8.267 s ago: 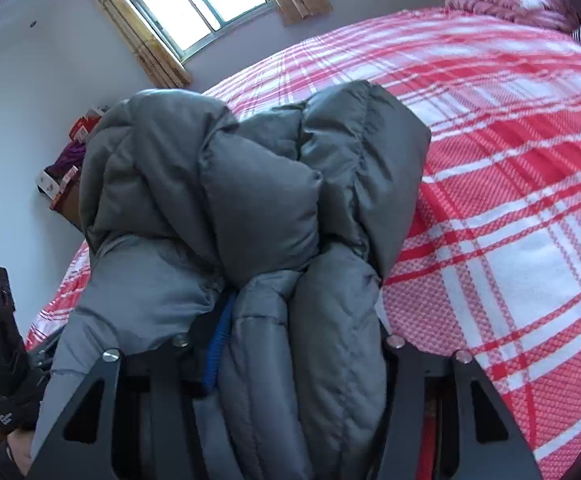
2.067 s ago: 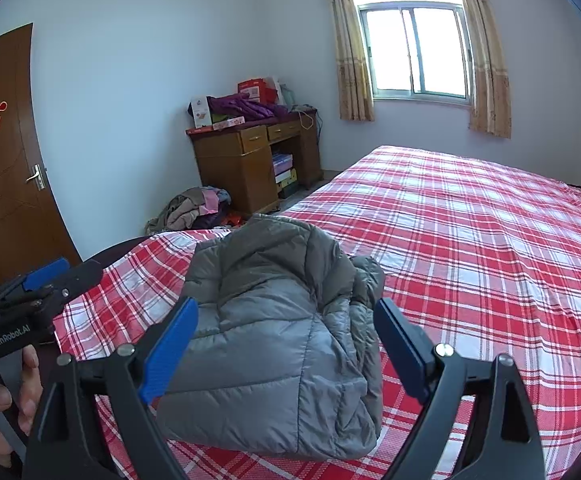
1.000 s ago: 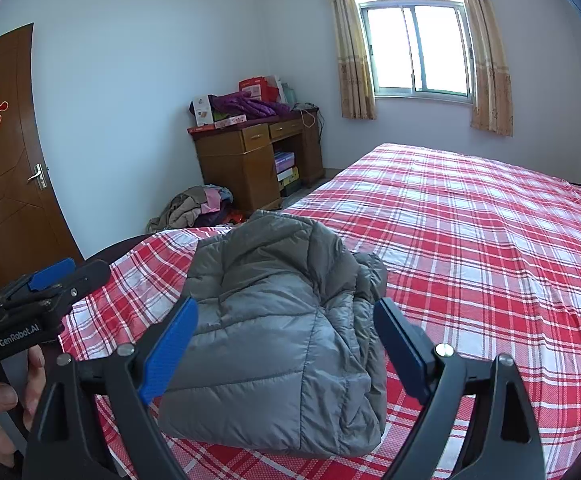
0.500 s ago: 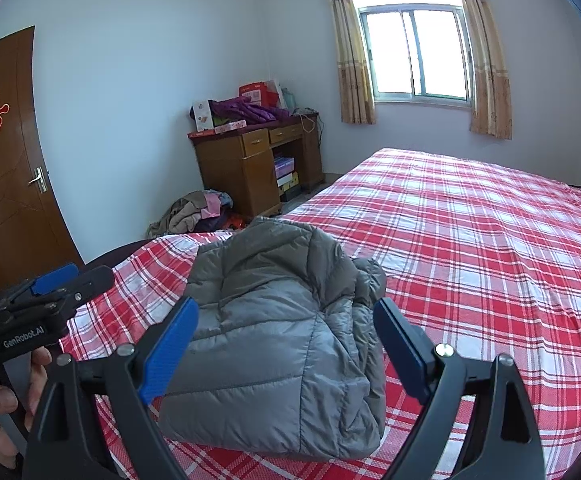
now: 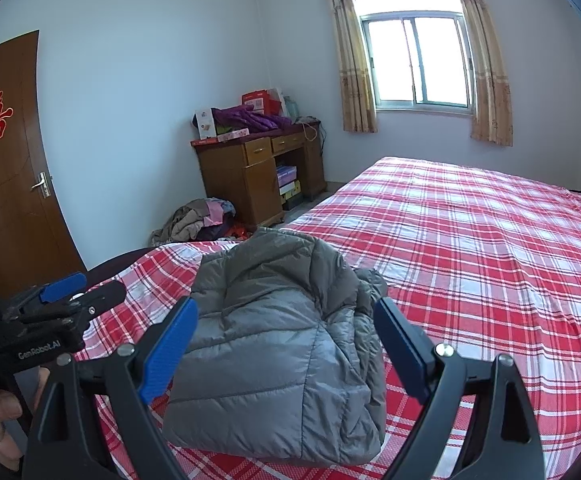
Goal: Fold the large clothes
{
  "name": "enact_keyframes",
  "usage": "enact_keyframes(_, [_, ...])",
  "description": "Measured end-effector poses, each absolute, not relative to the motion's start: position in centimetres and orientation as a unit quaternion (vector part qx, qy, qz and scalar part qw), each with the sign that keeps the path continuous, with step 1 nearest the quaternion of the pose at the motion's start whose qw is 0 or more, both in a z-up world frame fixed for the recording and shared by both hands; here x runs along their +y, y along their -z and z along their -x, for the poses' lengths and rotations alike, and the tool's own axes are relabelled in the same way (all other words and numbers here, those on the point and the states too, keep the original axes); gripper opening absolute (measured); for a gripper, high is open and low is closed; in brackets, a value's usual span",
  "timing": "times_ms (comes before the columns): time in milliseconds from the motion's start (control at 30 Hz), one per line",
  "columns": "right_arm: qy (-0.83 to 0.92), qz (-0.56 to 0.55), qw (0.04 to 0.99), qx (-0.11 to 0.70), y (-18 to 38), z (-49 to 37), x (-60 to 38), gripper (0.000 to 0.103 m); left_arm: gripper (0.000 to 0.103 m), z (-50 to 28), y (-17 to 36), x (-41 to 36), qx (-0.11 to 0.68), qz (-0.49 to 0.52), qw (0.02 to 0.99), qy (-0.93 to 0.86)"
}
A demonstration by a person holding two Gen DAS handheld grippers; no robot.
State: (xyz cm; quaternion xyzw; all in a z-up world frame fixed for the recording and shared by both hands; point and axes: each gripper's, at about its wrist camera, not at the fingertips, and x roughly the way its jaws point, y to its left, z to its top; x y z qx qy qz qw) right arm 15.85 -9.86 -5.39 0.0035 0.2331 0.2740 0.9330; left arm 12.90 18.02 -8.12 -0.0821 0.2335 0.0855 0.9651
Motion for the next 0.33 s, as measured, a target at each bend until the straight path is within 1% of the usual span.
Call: enact_keyframes(333, [-0.276,0.000,0.931,0.241,5.71,-15.96,-9.74,0.092,0.091,-13.14,8.67,17.91,0.239,0.080,0.964,-0.080])
